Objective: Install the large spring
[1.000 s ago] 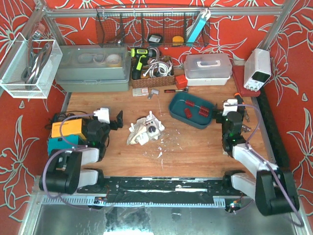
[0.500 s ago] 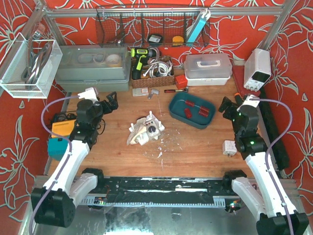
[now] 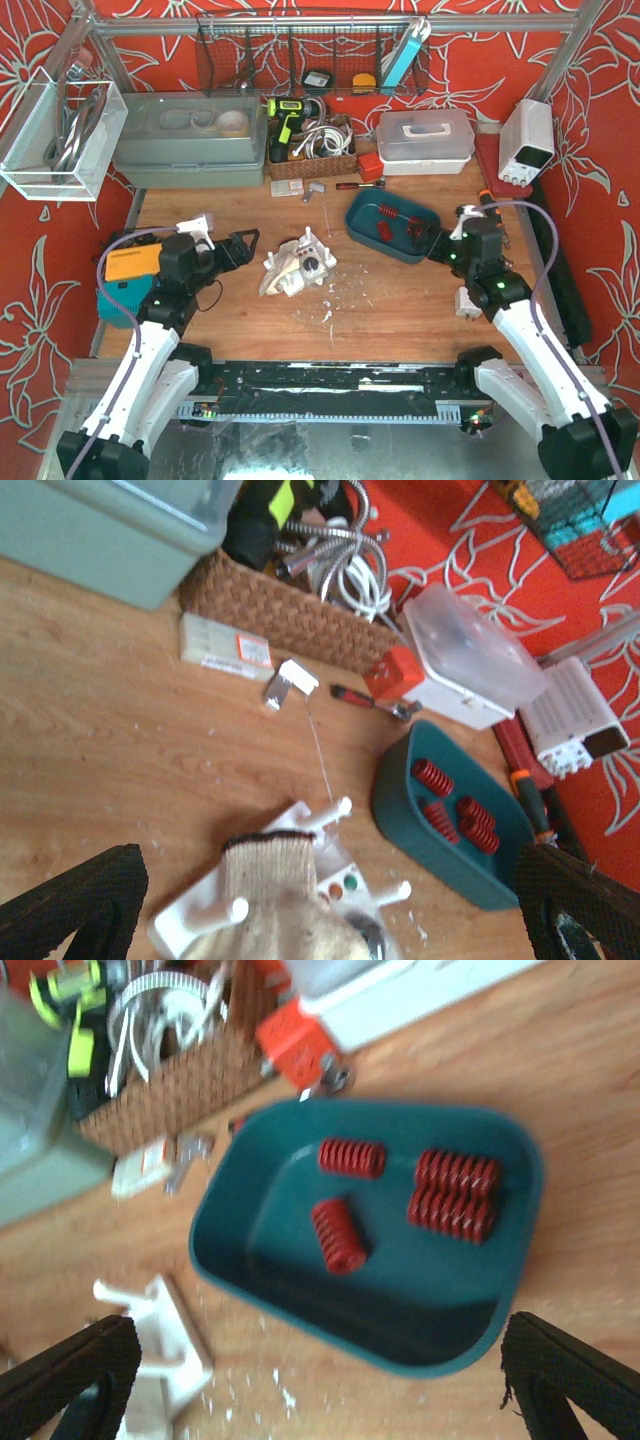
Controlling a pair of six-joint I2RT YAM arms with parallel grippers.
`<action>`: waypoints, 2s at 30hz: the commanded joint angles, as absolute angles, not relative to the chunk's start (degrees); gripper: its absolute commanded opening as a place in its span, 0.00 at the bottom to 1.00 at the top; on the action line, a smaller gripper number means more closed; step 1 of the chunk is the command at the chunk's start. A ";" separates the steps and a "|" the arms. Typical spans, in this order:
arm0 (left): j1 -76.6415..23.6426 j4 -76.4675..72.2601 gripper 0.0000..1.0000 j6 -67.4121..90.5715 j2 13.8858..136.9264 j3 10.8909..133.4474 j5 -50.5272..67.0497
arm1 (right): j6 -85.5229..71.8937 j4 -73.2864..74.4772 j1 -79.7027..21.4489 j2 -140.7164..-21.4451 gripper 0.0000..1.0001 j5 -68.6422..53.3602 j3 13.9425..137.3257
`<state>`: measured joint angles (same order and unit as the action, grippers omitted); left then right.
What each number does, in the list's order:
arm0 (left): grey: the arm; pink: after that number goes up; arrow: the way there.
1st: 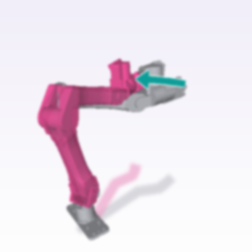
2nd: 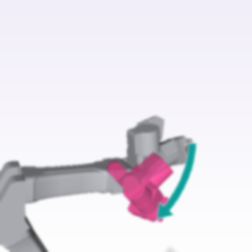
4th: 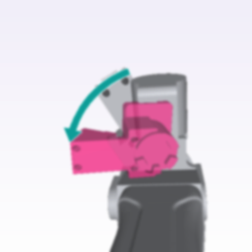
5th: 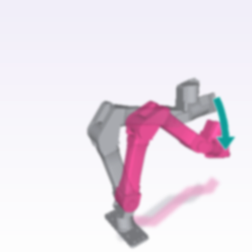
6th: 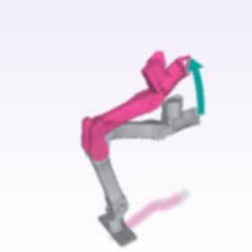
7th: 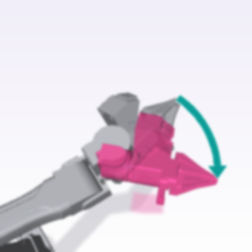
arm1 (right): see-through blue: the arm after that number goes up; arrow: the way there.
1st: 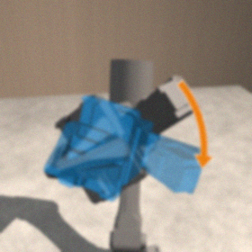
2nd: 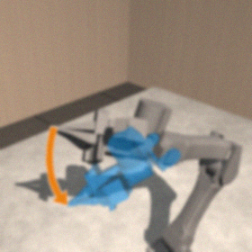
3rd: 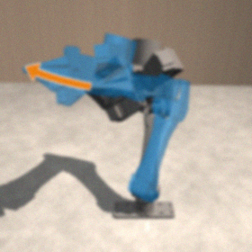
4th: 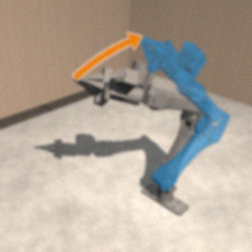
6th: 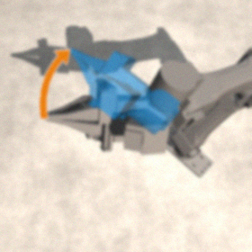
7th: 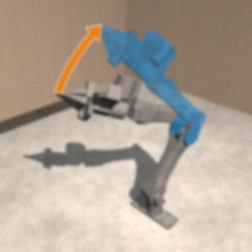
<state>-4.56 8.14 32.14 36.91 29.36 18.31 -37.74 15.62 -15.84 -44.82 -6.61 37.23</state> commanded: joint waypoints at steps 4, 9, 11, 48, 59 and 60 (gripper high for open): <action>-14.71 11.98 0.86 32.00 41.41 28.39 10.03 | -29.66 21.69 -29.57 -54.15 0.99 -2.40 42.41; -27.23 15.29 0.73 31.32 47.28 32.25 -4.19 | -25.79 21.29 -37.35 -58.50 0.99 1.63 43.04; -31.01 16.77 0.67 31.37 49.55 34.05 -8.68 | -24.77 19.32 -39.65 -58.68 0.99 3.34 41.47; -45.53 17.65 0.49 28.85 74.80 43.32 -24.24 | -22.44 2.80 -47.01 -55.30 0.99 16.35 29.48; -45.53 16.35 0.20 27.89 75.26 43.59 -24.55 | -22.58 3.44 -46.98 -54.54 0.99 16.82 29.72; -45.53 16.08 0.15 27.66 74.93 43.59 -24.41 | -22.61 3.42 -47.02 -54.43 0.99 16.91 29.63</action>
<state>-45.39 16.78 27.94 75.40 42.63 -23.14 -22.96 3.20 -46.63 -55.37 15.05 29.80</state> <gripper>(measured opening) 0.216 0.989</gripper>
